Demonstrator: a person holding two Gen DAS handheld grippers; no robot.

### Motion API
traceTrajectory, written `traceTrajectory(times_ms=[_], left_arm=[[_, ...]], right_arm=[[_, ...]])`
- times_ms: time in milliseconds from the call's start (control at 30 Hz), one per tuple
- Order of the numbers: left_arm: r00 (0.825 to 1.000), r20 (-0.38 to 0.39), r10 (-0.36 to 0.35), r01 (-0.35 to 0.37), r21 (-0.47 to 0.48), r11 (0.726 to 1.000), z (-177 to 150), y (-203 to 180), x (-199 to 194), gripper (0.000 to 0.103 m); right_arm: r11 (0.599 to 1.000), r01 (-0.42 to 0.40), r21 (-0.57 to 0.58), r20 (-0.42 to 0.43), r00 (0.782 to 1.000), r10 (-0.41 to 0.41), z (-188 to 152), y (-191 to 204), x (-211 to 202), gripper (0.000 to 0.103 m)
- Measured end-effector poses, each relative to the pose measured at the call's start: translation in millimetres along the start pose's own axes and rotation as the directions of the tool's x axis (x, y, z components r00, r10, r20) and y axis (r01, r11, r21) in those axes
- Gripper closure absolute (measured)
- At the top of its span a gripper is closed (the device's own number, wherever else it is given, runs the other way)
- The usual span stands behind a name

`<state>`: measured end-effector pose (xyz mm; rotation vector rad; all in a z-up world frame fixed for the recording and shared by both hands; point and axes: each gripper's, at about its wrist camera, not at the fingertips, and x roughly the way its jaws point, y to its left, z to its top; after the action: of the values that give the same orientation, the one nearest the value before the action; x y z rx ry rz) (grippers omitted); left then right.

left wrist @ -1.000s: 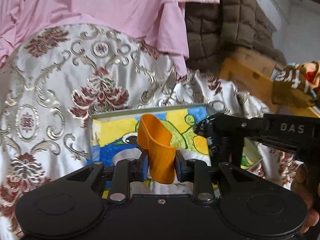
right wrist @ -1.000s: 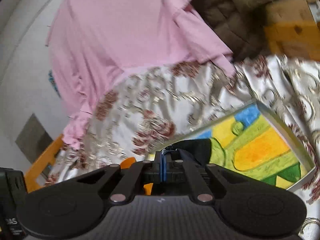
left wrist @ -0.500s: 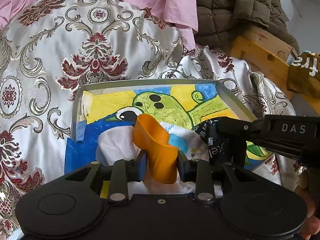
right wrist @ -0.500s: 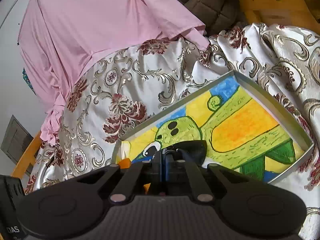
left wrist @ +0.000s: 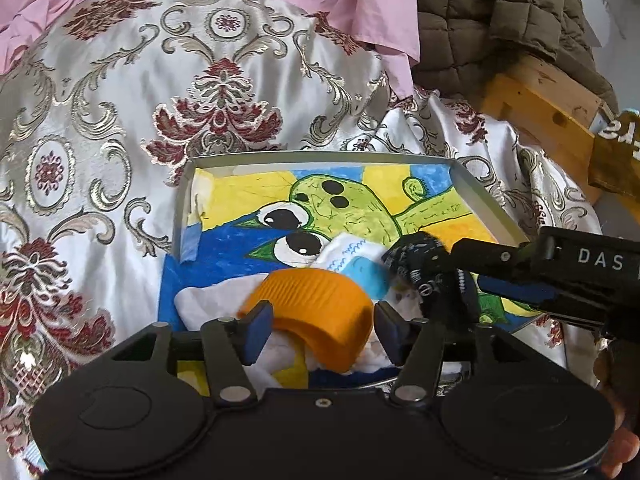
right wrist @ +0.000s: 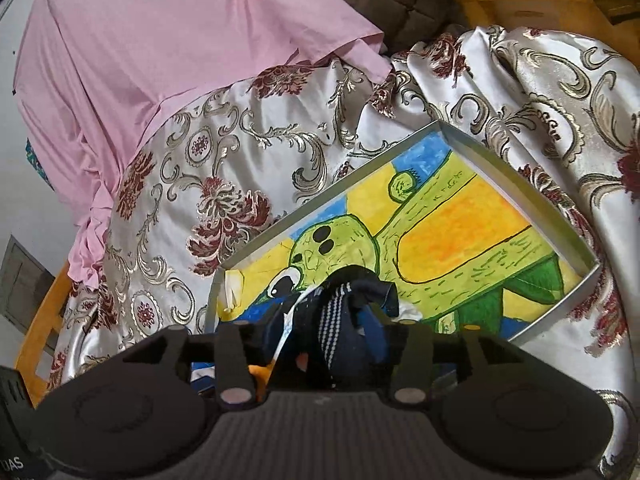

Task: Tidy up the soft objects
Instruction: 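Carry the orange piece and black sock into the tray and open both tools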

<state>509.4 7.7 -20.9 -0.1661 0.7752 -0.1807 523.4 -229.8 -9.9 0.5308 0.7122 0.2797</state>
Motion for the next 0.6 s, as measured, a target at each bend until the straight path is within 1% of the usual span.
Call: traceTrajectory(times_ms=[133,167,233,267,333,400,600], left_arm=[[1.000,0.022,0.009,-0.009,-0.005,1.000,1,-1,-16,0.039],[0.999,0.032,0.011,-0.011,-0.007,1.000,1,-2,-21,0.037],[0.998,0.058,0.013,-0.012,-0.017,1.000,2,-2,-34,0.032],[0.997,0.071,0.012,-0.011,-0.025,1.000,1,-2,-41,0.031],[0.995,0.100,0.010,-0.005,-0.049,0.999,2,-1,-58,0.028],[0.992,0.124,0.004,0.005,-0.071,0.997,1,-1,-76,0.025],[0.978,0.207,0.015,0.002,-0.083,0.997,-9,-4,-139,0.017]], right_arm=[[1.000,-0.013,0.008,0.022,1.000,0.013,3,2,-15,0.039],[1.000,-0.015,0.005,0.031,0.999,0.015,3,4,-20,0.035],[1.000,-0.013,-0.007,0.049,0.999,0.014,4,8,-31,0.029],[1.000,-0.012,-0.015,0.057,0.998,0.013,3,10,-38,0.028],[1.000,-0.009,-0.025,0.076,0.997,0.011,2,14,-51,0.022],[0.999,-0.009,-0.040,0.091,0.996,0.013,-1,20,-66,0.019],[0.991,0.015,-0.137,0.166,0.986,0.008,-19,46,-125,0.009]])
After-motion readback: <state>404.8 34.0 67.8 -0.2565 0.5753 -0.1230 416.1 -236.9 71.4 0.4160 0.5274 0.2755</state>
